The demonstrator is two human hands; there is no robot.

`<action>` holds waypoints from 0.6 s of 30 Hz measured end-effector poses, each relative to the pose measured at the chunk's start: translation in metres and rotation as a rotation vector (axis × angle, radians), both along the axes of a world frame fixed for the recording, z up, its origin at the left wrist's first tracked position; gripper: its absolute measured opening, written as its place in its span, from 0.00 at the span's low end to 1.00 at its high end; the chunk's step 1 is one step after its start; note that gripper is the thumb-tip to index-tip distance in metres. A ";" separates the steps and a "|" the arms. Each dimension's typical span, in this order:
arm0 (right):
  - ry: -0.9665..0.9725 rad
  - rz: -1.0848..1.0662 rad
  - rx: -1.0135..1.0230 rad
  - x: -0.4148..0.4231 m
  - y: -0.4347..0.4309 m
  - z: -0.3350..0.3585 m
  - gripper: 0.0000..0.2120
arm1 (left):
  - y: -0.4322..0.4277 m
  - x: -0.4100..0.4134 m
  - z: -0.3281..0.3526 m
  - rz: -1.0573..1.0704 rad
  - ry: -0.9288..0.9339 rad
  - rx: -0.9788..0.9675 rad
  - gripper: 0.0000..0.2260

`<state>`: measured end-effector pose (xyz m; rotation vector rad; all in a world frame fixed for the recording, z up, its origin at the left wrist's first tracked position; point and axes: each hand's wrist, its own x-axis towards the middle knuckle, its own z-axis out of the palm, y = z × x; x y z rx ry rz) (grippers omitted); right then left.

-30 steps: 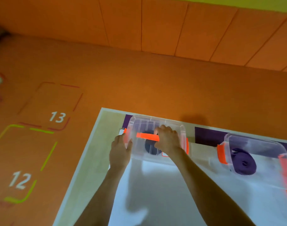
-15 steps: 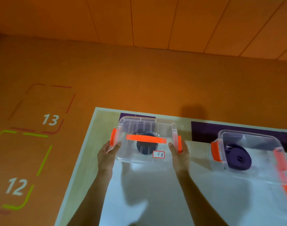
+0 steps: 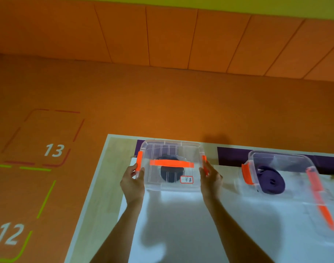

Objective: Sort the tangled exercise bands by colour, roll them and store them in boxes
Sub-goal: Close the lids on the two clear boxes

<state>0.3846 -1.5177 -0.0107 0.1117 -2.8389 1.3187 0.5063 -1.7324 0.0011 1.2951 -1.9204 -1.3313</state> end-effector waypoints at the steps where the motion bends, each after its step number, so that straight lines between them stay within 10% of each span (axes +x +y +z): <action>1: -0.003 0.043 0.034 0.001 0.003 0.002 0.26 | -0.001 0.002 0.000 -0.037 -0.021 -0.029 0.09; 9: -0.136 0.284 0.195 0.015 0.062 0.024 0.20 | 0.013 0.012 0.022 -0.371 -0.427 -0.471 0.21; 18: -0.038 -0.004 0.261 0.035 0.195 0.054 0.10 | 0.140 -0.020 0.063 -0.907 -0.306 -0.775 0.12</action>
